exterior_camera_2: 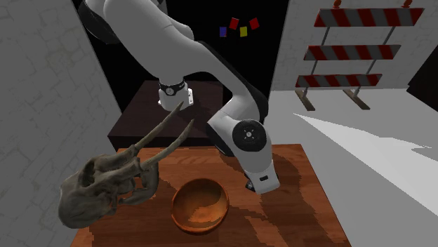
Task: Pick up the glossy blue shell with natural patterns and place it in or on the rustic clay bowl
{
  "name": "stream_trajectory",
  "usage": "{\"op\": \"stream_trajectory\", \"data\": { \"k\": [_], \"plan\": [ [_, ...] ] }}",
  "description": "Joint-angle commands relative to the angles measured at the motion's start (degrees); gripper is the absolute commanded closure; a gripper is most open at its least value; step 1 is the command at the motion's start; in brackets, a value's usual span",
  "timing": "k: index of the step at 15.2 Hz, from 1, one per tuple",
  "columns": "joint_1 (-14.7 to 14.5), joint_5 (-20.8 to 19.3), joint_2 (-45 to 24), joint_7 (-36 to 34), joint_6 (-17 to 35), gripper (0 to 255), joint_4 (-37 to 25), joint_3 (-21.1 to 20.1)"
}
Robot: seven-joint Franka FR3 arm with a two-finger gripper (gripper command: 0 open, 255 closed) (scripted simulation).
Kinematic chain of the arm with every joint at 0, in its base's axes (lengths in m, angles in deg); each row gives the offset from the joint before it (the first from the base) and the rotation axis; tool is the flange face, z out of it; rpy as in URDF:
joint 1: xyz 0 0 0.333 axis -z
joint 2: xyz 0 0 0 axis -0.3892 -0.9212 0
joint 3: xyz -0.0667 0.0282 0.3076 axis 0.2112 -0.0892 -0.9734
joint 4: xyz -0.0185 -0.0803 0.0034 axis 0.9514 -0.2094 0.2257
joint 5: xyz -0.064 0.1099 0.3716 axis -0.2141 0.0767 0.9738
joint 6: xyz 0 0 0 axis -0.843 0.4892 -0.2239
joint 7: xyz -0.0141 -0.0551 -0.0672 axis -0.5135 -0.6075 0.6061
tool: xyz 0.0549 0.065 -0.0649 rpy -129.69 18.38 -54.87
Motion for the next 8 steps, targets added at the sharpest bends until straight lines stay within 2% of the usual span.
{"op": "stream_trajectory", "data": {
  "k": [1,8],
  "plan": [
    [0.4,0.3,0.6,0.0,-0.4,255,0.2,-0.4],
    [3.0,2.5,4.5,0.0,-3.4,255,1.4,-3.9]
  ]
}}
